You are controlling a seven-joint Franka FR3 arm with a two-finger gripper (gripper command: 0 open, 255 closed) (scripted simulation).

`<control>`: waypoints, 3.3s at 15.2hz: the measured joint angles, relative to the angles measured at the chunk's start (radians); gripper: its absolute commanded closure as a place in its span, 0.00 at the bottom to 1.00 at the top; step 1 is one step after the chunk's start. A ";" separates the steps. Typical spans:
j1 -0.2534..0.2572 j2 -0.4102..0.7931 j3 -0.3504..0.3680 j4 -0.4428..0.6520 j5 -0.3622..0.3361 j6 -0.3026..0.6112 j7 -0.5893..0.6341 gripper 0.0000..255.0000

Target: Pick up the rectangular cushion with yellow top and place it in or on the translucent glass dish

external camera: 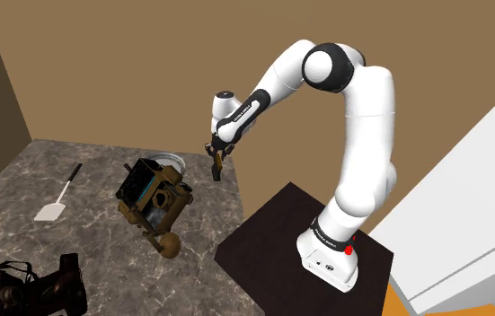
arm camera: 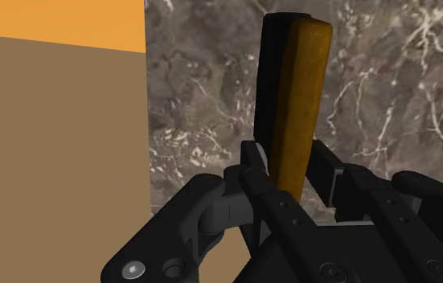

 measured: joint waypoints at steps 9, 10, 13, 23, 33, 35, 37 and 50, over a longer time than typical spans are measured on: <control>-0.001 -0.006 0.002 0.001 0.002 -0.004 -0.002 1.00; -0.002 -0.014 0.004 -0.001 0.004 -0.012 -0.005 1.00; -0.007 -0.049 0.011 -0.010 0.013 -0.038 -0.016 1.00; -0.020 -0.165 0.033 -0.024 0.049 -0.139 -0.053 1.00; 0.036 -0.122 0.069 0.166 0.076 -0.298 -0.015 1.00; 0.066 -0.077 0.078 0.249 0.076 -0.342 0.014 1.00; 0.090 -0.028 0.086 0.340 0.077 -0.389 0.033 1.00; 0.221 0.299 0.101 0.916 0.081 -0.655 0.098 1.00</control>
